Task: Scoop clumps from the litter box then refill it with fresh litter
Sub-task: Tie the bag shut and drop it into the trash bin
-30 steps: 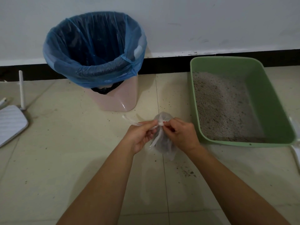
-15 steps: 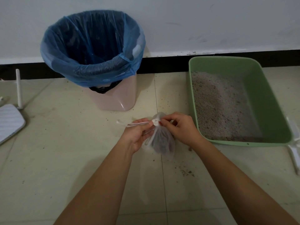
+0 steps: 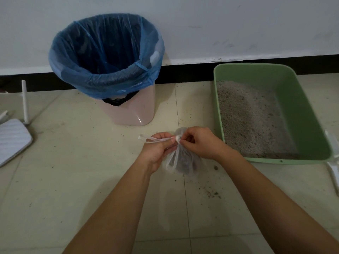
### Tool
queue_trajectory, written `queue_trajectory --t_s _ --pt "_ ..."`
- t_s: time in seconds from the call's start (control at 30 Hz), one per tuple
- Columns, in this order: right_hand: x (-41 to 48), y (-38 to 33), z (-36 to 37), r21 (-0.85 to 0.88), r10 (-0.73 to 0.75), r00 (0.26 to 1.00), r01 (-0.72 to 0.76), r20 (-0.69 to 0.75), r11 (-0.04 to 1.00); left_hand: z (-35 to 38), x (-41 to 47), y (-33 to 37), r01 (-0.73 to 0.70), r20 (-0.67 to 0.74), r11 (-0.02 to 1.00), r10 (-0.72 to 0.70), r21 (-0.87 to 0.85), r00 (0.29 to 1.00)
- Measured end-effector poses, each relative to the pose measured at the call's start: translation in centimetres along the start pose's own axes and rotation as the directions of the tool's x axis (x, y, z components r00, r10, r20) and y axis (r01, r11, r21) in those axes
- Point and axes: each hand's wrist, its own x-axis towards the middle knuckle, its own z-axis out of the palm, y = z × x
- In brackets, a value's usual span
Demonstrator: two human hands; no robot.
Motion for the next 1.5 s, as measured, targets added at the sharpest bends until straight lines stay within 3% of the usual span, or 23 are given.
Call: queue_trajectory --t_s 0.2,0.27,0.33,0.43,0.5,0.57,0.73,0.93,1.03,1.1,1.17,1.23,1.3,1.4,1.5 --pt "0.4 -0.9 -1.2 -0.364 -0.266 0.964 0.246 -0.006 0.898 0.4 0.1 0.4 -0.062 -0.031 0.987 0.068 0.148 0.997" --pt "0.4 -1.3 -1.8 -0.419 -0.265 0.964 0.241 -0.001 0.876 0.0 0.4 0.3 -0.063 -0.080 0.981 0.079 0.186 0.994" --pt "0.4 -0.8 -2.6 -0.325 -0.154 0.983 0.116 -0.096 0.939 -1.2 0.7 -0.1 -0.043 -0.157 0.979 0.075 0.199 0.985" --pt "0.3 0.7 -3.7 -0.030 0.007 0.971 -0.015 -0.237 0.999 -2.9 0.7 -0.8 -0.016 -0.192 0.990 0.043 0.140 0.980" --pt "0.3 1.1 -3.6 0.070 0.042 0.981 -0.029 -0.191 0.997 -2.9 0.7 -1.1 -0.016 -0.174 0.993 0.036 0.119 0.984" --pt "0.4 0.8 -2.7 0.055 -0.001 0.994 0.007 -0.112 0.998 -2.2 0.6 -1.3 -0.024 -0.158 0.993 0.042 0.113 0.987" --pt "0.5 -0.1 -0.2 -0.154 -0.070 0.998 0.070 0.005 0.986 -0.9 0.8 -1.5 -0.036 -0.130 0.989 0.055 0.144 0.990" --pt "0.9 -0.3 0.1 -0.273 -0.072 0.995 0.087 0.065 0.958 -1.3 0.6 -1.8 -0.033 -0.124 0.989 0.051 0.146 0.991" --pt "0.8 -0.1 0.7 -0.554 -0.199 0.980 0.182 0.031 0.812 -1.1 0.8 -1.7 -0.026 -0.107 0.988 0.043 0.154 0.993" --pt "0.3 0.1 0.1 -0.641 -0.272 0.961 0.232 0.037 0.731 -1.3 0.9 -1.8 -0.019 -0.108 0.986 0.037 0.165 0.993" --pt "0.3 0.6 -0.8 -0.566 -0.210 0.977 0.151 -0.041 0.811 -1.7 0.9 -1.9 -0.016 -0.125 0.988 0.036 0.157 0.992" --pt "0.5 1.2 -1.6 -0.324 -0.082 0.990 0.040 -0.117 0.945 -1.9 0.9 -2.1 -0.015 -0.123 0.992 0.031 0.129 0.992" --pt "0.5 1.7 -1.7 -0.160 -0.028 0.998 0.019 -0.055 0.987 -1.8 0.9 -2.0 -0.018 -0.113 0.992 0.032 0.121 0.993" --pt "0.1 1.5 -0.7 -0.130 -0.065 0.988 0.083 0.138 0.988 -1.4 1.0 -1.9 -0.022 -0.100 0.991 0.035 0.129 0.994" --pt "0.1 1.2 -0.3 -0.209 -0.107 0.991 0.123 0.086 0.970 -1.4 0.9 -2.0 -0.017 -0.107 0.988 0.034 0.157 0.994"
